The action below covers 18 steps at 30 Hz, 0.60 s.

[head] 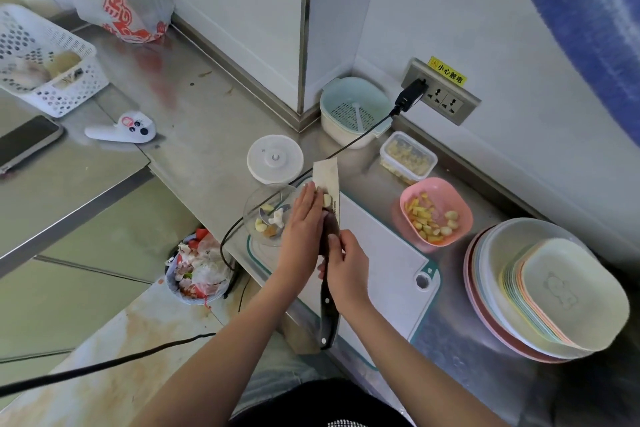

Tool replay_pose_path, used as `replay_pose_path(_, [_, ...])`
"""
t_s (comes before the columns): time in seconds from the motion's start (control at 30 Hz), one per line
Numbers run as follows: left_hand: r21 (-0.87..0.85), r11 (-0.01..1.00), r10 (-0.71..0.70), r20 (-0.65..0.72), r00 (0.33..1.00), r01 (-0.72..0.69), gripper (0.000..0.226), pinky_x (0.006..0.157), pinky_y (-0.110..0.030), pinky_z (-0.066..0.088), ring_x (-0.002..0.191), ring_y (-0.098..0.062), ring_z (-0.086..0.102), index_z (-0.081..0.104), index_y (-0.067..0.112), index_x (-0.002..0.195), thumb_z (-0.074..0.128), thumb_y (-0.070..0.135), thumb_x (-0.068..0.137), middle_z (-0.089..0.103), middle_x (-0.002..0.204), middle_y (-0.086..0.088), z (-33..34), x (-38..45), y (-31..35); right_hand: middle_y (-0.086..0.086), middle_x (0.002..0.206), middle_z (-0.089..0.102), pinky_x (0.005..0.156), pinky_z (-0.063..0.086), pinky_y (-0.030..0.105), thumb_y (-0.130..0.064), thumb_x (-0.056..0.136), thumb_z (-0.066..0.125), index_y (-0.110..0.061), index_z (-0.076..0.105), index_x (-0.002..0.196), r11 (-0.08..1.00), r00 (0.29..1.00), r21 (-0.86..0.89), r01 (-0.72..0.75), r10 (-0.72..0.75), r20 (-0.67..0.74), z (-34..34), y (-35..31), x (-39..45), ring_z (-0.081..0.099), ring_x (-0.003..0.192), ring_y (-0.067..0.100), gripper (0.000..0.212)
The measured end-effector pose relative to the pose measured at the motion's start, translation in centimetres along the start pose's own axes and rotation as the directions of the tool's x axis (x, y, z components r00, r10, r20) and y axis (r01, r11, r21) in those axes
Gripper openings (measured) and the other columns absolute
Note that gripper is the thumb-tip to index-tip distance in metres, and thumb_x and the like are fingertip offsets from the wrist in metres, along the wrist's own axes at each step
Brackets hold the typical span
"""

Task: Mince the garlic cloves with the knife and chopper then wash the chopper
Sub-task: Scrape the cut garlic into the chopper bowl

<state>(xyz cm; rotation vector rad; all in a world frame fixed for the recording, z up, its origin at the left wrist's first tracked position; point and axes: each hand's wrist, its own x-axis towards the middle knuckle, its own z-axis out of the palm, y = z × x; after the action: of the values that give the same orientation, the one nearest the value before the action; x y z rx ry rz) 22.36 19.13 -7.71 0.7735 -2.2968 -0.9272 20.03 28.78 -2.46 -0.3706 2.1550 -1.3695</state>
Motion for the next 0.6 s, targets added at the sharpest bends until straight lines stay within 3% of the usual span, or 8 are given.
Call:
replay_pose_path(0.2, [0.089,0.996,-0.028,-0.022,0.999,0.03,0.046,0.109,-0.044,0.034,0.136,-0.028,0.035,0.054,-0.003,0.13,0.038,0.02,0.094,0.043,0.144,-0.022,-3.3,0.0,-3.3,0.005,0.078,0.065,0.048,0.048,0.017,-0.021,0.102,0.042,-0.016,0.057,0.092,0.999,0.993,-0.008,0.038,-0.037,0.11,3.7,-0.5,0.5,0.059,0.051,0.01,0.018])
replay_pose_path(0.37, [0.176,0.983,-0.048,0.034,0.998,0.041,0.037,0.103,-0.049,0.043,0.126,-0.038,0.049,0.059,-0.002,0.126,0.058,0.0,0.088,0.054,0.134,-0.021,-4.6,-0.4,-5.9,0.002,0.076,0.061,0.049,0.048,0.016,-0.024,0.102,0.042,-0.016,0.055,0.092,0.997,0.995,-0.069,0.019,-0.012,0.098,5.3,0.4,0.6,0.058,0.054,0.01,0.018])
replay_pose_path(0.47, [0.191,0.981,-0.036,0.042,0.998,0.028,0.04,0.092,-0.049,0.051,0.11,-0.033,0.056,0.061,-0.001,0.12,0.064,-0.006,0.08,0.062,0.118,-0.016,-5.5,-0.4,-6.5,0.002,0.081,0.063,0.055,0.053,0.022,-0.028,0.101,0.043,-0.017,0.055,0.092,0.99,0.999,-0.137,0.03,-0.025,0.043,5.2,1.4,0.8,0.061,0.062,0.014,0.019])
replay_pose_path(0.6, [0.198,0.98,-0.008,0.016,1.0,0.005,0.049,0.1,-0.045,0.046,0.116,-0.03,0.05,0.057,-0.001,0.123,0.061,-0.008,0.075,0.059,0.122,-0.017,-6.0,-0.6,-6.1,0.0,0.083,0.063,0.054,0.051,0.017,-0.029,0.1,0.044,-0.018,0.055,0.092,0.986,1.0,-0.165,0.014,-0.011,0.022,4.8,1.4,1.2,0.064,0.067,0.014,0.017])
